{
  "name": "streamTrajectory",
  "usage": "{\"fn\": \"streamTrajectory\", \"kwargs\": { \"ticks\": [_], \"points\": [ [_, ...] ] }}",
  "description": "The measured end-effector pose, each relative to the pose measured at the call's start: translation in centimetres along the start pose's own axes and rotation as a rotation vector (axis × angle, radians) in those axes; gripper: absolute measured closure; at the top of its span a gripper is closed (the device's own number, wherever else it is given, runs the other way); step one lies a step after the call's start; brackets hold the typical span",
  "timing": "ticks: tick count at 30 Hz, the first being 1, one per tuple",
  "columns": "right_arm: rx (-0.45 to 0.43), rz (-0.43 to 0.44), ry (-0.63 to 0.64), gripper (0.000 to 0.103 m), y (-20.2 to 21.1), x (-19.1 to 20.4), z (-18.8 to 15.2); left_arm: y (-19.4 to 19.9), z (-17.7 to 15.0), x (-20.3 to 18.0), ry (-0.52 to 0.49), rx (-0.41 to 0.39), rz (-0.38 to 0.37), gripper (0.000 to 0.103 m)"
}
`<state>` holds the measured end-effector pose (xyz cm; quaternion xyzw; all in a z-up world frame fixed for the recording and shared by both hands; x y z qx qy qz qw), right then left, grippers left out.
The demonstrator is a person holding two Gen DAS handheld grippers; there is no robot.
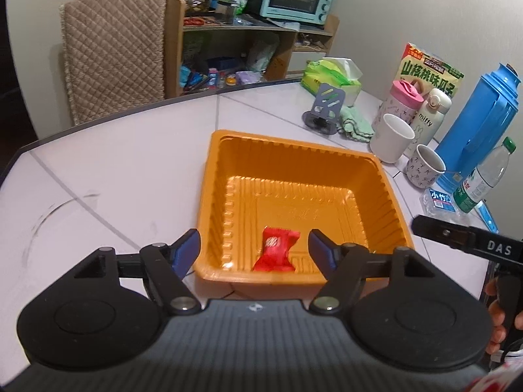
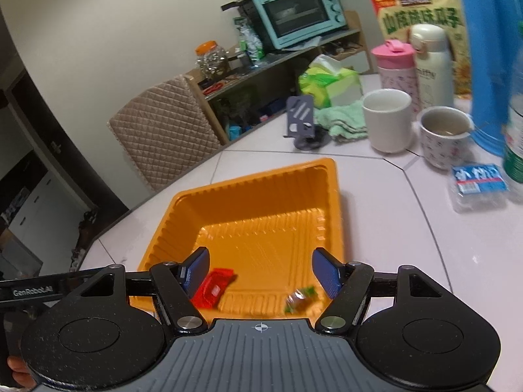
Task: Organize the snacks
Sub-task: 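Withdraw both tools from the tray back toward the snack pile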
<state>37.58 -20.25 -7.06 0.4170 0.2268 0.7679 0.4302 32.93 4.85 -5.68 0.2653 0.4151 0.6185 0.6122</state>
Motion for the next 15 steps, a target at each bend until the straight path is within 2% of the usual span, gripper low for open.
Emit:
{"fn": "streamTrajectory", "kwargs": {
  "ticks": [9,15],
  "points": [
    [0.074,-0.043,0.009,0.033,2.9,0.0,-4.0,3.2,-3.8,0.5,0.022,0.008,0.029,0.031],
    [0.122,-0.046,0.064,0.034,4.3,1.4,-7.0,4.7,-6.7,0.3,0.029,0.018,0.033,0.031]
  ]
}}
Point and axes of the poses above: each gripper's, at about its wrist camera, not at the fingertips, and y roughly against the way its jaws point, x to its left, z to its top, the point moved 5 cm from there along -y, roughly the way its jaws point, and after that the axes turned 10 degrees about x, right-handed, at the moved point
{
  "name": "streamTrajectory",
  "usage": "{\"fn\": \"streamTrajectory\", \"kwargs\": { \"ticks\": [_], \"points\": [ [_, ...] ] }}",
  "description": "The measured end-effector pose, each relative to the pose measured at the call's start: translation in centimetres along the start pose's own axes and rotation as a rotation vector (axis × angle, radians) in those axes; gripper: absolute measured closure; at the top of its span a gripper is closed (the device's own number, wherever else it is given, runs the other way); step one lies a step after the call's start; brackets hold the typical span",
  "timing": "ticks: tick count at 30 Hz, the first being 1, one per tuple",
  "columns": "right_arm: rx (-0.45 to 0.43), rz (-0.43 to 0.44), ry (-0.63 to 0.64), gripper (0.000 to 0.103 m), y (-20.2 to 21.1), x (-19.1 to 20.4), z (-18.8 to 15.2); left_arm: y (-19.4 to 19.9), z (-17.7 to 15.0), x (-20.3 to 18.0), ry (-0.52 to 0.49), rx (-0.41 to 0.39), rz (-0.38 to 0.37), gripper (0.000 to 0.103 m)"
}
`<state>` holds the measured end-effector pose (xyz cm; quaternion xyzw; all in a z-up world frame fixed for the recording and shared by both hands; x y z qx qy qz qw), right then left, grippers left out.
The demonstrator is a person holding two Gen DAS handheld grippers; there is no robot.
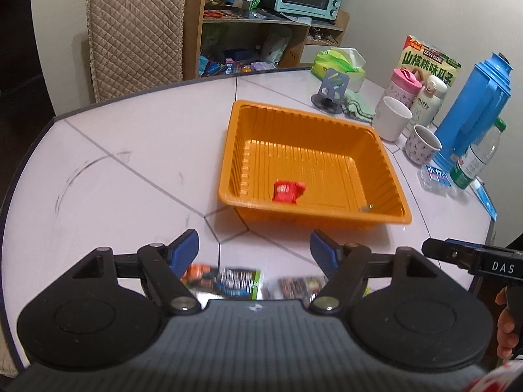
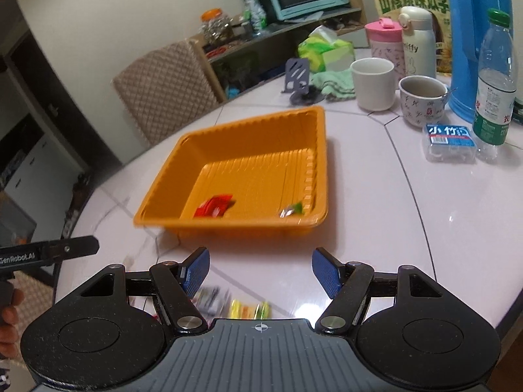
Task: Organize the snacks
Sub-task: 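Withdraw both tools from the tray back toward the snack pile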
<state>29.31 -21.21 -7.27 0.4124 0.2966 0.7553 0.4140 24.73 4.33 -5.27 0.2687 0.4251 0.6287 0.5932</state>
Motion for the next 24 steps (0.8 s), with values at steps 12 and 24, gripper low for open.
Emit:
{"fn": "streamTrajectory", "kwargs": {
  "ticks": [12,24],
  "points": [
    [0.048,0.029,0.074,0.033,1.4,3.2,-4.1,2.1,-4.9,0.1,0.027,0.018,-0.004,0.031],
    [0.106,0.043,0.088,0.034,0.6,3.9,-7.6,3.0,-8.5,0.6,0.03,0.04,0.006,0.031]
  ]
}}
Point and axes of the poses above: each gripper's, at about its wrist camera, not at the fingertips, and y roughly against the way its jaws point, x to its left, z to its top, the point moved 5 cm from there along -y, roughly the way its jaws point, and after that the axes turned 10 degrees about x, right-handed, at the moved point
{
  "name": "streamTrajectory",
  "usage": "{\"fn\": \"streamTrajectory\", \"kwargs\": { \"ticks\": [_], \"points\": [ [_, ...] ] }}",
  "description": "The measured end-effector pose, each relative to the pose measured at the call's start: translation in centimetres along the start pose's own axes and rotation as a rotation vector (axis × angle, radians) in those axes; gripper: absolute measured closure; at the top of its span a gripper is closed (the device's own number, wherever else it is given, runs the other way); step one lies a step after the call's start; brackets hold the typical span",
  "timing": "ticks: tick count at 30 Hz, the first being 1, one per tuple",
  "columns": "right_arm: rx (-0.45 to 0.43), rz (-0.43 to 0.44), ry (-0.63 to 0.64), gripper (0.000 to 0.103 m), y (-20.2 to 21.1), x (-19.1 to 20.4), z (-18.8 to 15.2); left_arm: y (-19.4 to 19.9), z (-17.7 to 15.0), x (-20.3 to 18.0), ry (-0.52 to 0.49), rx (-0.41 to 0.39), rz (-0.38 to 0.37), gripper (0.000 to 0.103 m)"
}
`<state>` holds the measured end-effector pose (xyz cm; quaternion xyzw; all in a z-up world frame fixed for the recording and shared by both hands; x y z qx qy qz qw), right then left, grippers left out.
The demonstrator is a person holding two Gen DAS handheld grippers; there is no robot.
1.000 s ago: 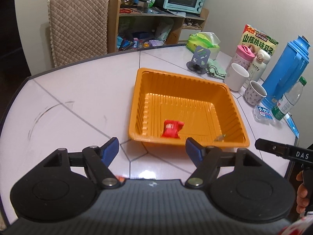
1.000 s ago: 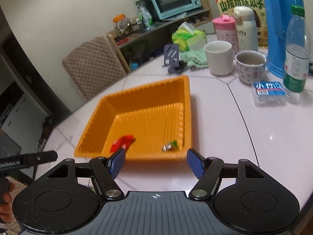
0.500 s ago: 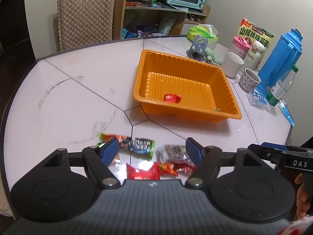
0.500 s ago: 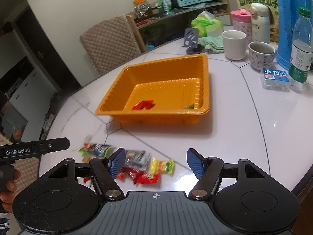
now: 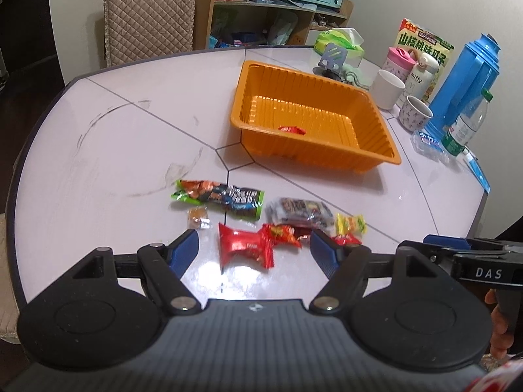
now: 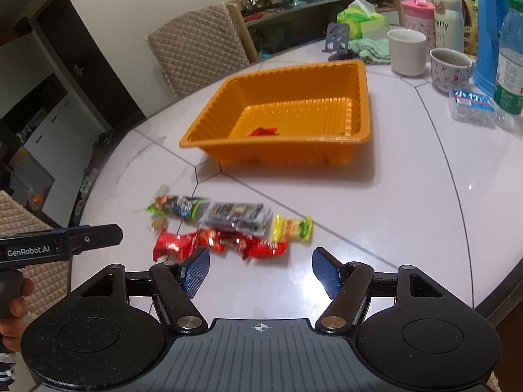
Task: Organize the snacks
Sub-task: 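Withdraw both tools from the tray back toward the snack pile, then grasp a small red candy packet with the right gripper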
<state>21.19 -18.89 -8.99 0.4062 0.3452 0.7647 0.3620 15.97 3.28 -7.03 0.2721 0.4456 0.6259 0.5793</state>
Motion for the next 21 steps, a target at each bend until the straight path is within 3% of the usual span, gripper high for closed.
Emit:
{"fn": "streamTrajectory", "kwargs": {
  "ticks": [21],
  "points": [
    [0.022,-0.014,0.055,0.034,-3.0,0.8,-1.8,-1.3,-2.1,2.3,0.004,0.027,0.01,0.031]
  ]
}}
Point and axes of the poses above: each gripper's, at about its wrist camera, not at the fingertips, and y roughly against the way its jaws point, x to its left, z to its top, the point moved 5 cm from there along -y, roughly the way its jaws point, and after that the axes turned 10 degrees about x, right-handed, at the moved point
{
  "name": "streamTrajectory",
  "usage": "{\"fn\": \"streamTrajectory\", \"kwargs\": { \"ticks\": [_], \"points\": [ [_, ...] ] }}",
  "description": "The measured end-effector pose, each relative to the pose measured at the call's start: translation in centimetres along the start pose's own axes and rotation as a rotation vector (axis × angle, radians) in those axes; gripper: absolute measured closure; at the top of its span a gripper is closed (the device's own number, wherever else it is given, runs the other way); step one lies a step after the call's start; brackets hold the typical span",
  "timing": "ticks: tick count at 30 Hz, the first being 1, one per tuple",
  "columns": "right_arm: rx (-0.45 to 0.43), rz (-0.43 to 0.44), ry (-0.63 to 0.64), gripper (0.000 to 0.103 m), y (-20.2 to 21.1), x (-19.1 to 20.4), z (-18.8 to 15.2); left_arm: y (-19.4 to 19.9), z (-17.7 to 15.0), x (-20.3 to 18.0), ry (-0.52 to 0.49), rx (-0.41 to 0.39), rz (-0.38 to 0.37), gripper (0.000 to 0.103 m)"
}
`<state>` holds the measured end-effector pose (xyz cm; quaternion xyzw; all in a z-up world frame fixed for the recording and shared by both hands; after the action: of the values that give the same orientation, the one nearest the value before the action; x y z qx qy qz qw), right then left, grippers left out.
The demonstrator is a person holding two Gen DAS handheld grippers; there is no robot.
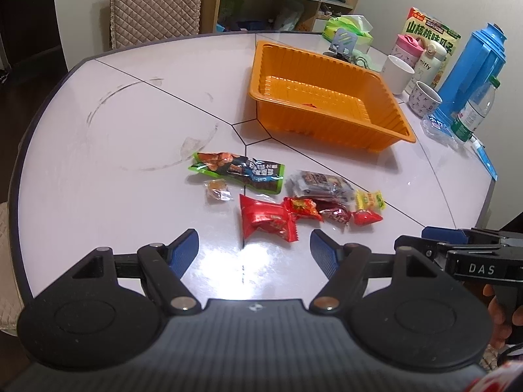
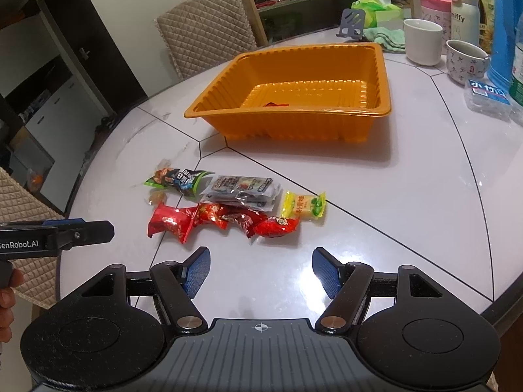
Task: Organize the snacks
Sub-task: 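Grasp a small red candy packet with the right gripper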
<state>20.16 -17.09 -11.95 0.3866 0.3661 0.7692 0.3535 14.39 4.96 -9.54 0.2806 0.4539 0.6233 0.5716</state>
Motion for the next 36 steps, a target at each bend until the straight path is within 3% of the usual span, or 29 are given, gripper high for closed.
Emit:
{"fn": "streamTrajectory", "kwargs": {
  "ticks": [13,17,24,36],
  "points": [
    [-0.032,-0.024,0.115,0.035,-2.5,-0.1,2.3,-1.8,1.1,1.6,-0.001,0.018,0.014,0.031],
    [-0.016,-0.007,0.166,0.048,-3.9,0.3,2.8,-2.7,1.5,1.9,0.002,0.03,0.018,0.031],
    [0.001,0.005,0.184,0.049,-6.1,-0.2,3.5,-3.8,1.9,2.0,-0.003,0.044,0.017,0.031],
    [0.069,0.039,0.243,0.05,-6.6,0.7,1.5,-4.9,2.0,1.5,-0.022,0.069,0.009,0.031]
  ]
}}
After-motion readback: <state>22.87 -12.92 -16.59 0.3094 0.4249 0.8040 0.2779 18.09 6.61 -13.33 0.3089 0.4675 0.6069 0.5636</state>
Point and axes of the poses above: each gripper's, at about its wrist camera, not at the fingertips, and y roughly against the way its jaws point, x to its left, z to its top, the point moved 5 cm from there along -y, roughly the way its jaws point, and after that the axes turned 10 degrees about x, right-handed, at the moved point
